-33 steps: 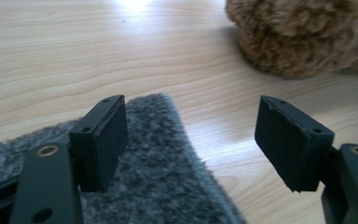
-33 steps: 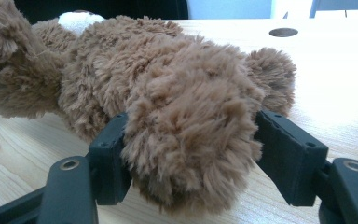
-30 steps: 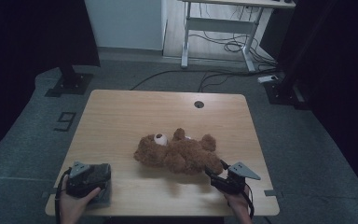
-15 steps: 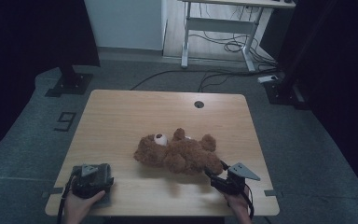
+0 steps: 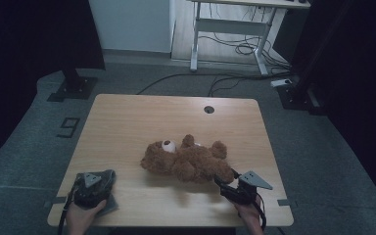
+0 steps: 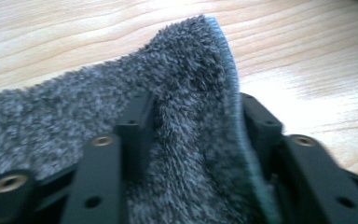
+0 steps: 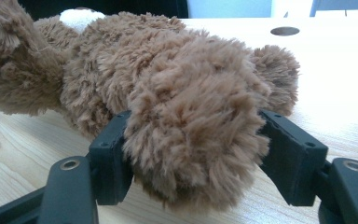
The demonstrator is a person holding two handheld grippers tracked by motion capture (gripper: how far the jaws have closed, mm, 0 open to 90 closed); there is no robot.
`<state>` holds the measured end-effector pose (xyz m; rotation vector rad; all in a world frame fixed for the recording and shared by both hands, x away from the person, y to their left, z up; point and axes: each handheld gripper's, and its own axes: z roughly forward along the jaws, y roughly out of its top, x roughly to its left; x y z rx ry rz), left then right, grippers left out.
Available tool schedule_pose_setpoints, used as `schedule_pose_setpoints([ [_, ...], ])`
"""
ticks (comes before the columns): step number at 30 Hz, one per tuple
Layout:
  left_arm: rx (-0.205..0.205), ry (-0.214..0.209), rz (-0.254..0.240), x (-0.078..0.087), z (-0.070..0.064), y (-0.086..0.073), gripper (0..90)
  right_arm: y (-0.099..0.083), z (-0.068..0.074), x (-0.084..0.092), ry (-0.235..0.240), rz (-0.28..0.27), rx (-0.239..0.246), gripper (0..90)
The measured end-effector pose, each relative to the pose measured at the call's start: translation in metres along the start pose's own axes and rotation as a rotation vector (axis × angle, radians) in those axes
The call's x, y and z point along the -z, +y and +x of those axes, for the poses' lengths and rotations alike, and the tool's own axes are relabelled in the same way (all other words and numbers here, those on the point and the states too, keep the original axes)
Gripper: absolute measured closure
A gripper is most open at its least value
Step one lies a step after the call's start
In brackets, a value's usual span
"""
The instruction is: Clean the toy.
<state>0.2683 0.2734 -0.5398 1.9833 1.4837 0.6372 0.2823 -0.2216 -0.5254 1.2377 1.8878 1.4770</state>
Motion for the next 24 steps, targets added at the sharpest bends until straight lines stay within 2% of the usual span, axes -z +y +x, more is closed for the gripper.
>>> schedule_pose_setpoints([
  [5, -0.007, 0.026, -0.004, 0.001, -0.001, 0.0, 69.1, 0.0, 0.0, 0.0, 0.001, 0.003, 0.002, 32.4],
  [7, 0.0, 0.018, -0.013, 0.001, -0.001, 0.0, 72.6, 0.0, -0.001, 0.0, 0.003, 0.006, 0.001, 32.3],
  [11, 0.04, -0.04, -0.053, 0.005, 0.003, 0.001, 76.0, -0.001, -0.003, 0.0, 0.005, 0.006, -0.003, 32.1],
  [13, 0.06, -0.078, -0.095, 0.01, 0.004, 0.002, 76.6, 0.0, -0.003, 0.0, 0.007, 0.006, -0.001, 32.0],
  [15, 0.062, -0.124, -0.151, 0.016, 0.004, 0.004, 76.8, 0.0, -0.004, 0.001, 0.009, 0.006, -0.001, 31.9],
  [17, 0.067, -0.15, -0.192, 0.021, 0.005, 0.005, 76.8, 0.0, -0.005, 0.001, 0.014, 0.009, -0.006, 31.5],
  [20, 0.097, -0.205, -0.247, 0.029, 0.006, 0.007, 77.1, 0.0, -0.005, 0.001, 0.022, 0.015, -0.006, 31.0],
  [22, 0.106, -0.222, -0.272, 0.033, 0.006, 0.008, 77.1, 0.0, -0.005, 0.001, 0.029, 0.018, 0.0, 30.7],
  [24, 0.098, -0.224, -0.282, 0.035, 0.005, 0.009, 77.0, 0.0, -0.005, 0.001, 0.032, 0.019, 0.001, 30.7],
])
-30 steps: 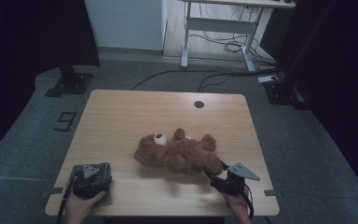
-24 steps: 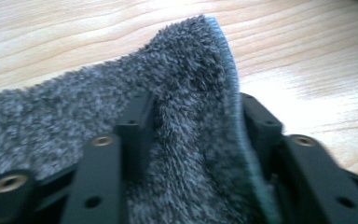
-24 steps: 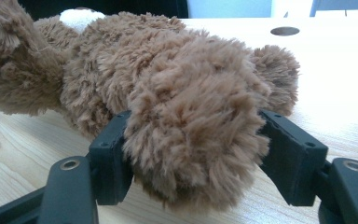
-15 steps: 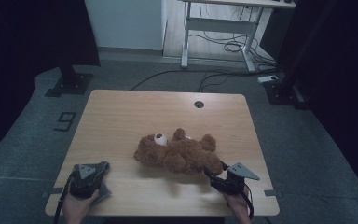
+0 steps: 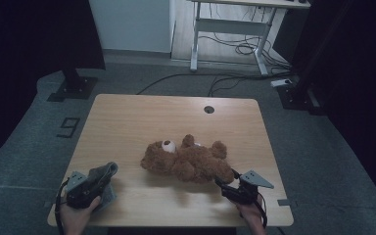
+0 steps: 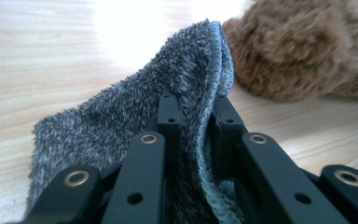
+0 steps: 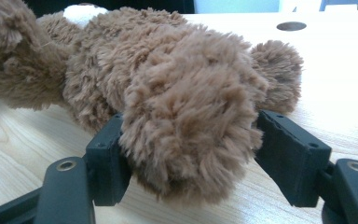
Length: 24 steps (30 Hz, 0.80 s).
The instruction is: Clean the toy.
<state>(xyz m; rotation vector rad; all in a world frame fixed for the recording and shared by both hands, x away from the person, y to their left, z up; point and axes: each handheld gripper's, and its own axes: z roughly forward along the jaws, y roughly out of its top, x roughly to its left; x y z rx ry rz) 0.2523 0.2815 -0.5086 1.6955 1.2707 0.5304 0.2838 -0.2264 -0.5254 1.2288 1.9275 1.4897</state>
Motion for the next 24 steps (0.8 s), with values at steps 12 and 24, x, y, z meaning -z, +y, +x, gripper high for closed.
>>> schedule_pose_setpoints([
  [12, -0.06, -0.03, -0.021, 0.002, -0.01, 0.001, 76.9, 0.006, 0.004, -0.006, 0.022, -0.003, 0.017, 30.8],
  [24, -0.041, -0.138, -0.063, 0.0, -0.021, 0.013, 76.6, 0.008, 0.001, -0.003, 0.022, -0.023, 0.007, 49.1],
])
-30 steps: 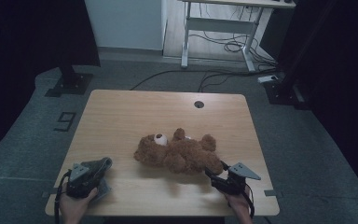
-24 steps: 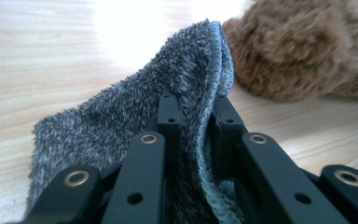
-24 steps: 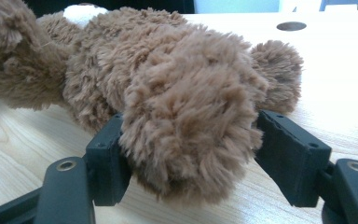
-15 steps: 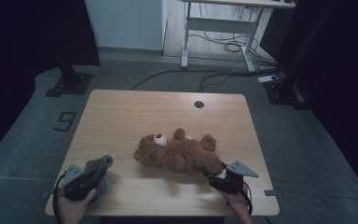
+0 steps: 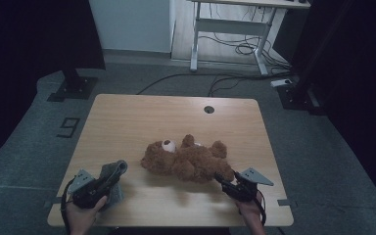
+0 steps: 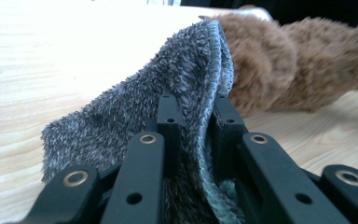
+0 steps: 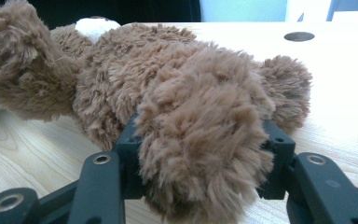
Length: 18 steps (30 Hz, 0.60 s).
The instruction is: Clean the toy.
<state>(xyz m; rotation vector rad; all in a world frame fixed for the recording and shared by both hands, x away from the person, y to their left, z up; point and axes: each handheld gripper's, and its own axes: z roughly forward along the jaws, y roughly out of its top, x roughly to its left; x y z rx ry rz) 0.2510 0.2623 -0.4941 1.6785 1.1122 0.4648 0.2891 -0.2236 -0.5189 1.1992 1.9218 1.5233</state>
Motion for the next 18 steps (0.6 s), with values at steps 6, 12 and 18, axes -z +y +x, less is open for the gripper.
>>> schedule_pose_setpoints([
  [6, -0.011, -0.01, -0.014, -0.001, -0.007, 0.009, 76.6, 0.001, -0.001, 0.0, 0.001, -0.004, -0.001, 51.0],
  [12, -0.018, -0.03, -0.01, -0.006, -0.018, 0.017, 76.6, 0.001, -0.003, -0.001, 0.011, -0.004, 0.008, 54.2],
  [18, -0.037, -0.077, -0.014, -0.014, -0.029, 0.032, 76.6, 0.002, -0.003, 0.001, 0.015, 0.004, 0.044, 55.7],
])
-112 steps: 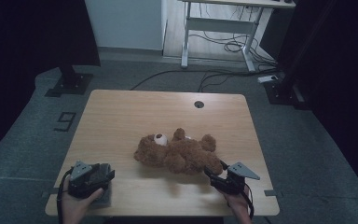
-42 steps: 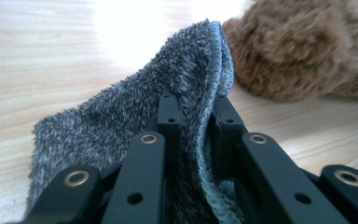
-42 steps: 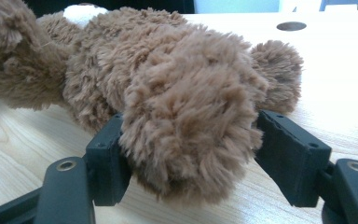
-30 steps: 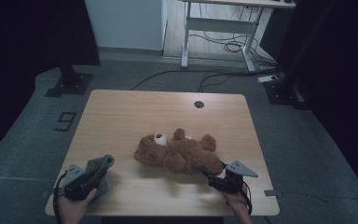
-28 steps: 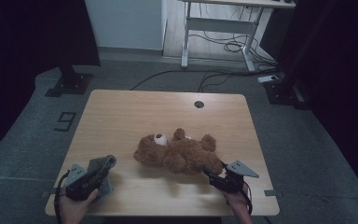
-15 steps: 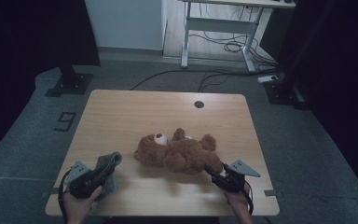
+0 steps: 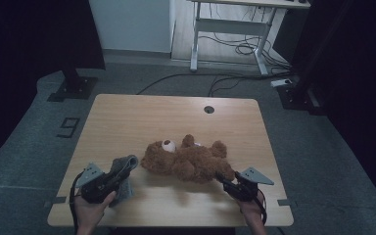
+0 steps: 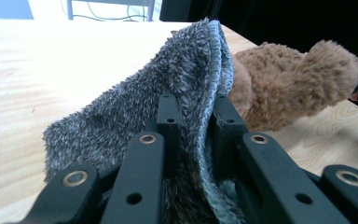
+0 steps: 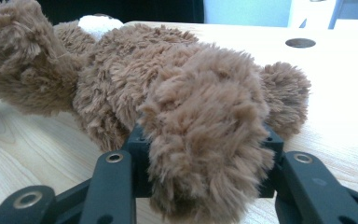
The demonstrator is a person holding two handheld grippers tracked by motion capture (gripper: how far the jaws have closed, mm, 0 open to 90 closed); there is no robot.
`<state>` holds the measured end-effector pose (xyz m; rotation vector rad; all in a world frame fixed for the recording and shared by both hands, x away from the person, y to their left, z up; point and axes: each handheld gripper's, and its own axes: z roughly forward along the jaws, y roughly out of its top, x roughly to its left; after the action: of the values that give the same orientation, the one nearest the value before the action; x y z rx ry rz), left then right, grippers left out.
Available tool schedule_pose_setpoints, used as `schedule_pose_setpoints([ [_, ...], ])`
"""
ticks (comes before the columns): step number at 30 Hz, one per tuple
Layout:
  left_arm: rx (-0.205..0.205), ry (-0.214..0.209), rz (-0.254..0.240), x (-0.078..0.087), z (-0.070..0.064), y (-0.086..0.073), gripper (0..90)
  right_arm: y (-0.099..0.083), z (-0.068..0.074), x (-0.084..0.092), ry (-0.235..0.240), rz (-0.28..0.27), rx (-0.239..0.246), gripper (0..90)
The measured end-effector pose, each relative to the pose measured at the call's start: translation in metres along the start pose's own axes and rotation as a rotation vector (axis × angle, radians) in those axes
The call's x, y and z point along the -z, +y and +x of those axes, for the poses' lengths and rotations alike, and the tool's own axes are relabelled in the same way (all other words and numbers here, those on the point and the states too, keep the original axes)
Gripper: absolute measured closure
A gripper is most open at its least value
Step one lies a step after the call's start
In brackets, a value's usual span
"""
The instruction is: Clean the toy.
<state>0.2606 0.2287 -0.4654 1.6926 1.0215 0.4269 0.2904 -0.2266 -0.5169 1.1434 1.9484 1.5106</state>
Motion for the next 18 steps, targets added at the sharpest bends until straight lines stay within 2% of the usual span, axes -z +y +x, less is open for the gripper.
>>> schedule_pose_setpoints([
  [8, -0.059, -0.053, 0.014, -0.024, -0.02, 0.021, 76.5, 0.0, -0.001, 0.0, 0.014, 0.006, -0.002, 56.9],
  [12, -0.071, -0.092, 0.028, -0.041, -0.03, 0.036, 76.5, 0.001, -0.003, 0.0, 0.024, 0.008, -0.008, 57.2],
  [18, -0.118, -0.119, 0.042, -0.066, -0.054, 0.054, 76.4, 0.002, -0.005, -0.001, 0.038, 0.008, -0.02, 58.4],
])
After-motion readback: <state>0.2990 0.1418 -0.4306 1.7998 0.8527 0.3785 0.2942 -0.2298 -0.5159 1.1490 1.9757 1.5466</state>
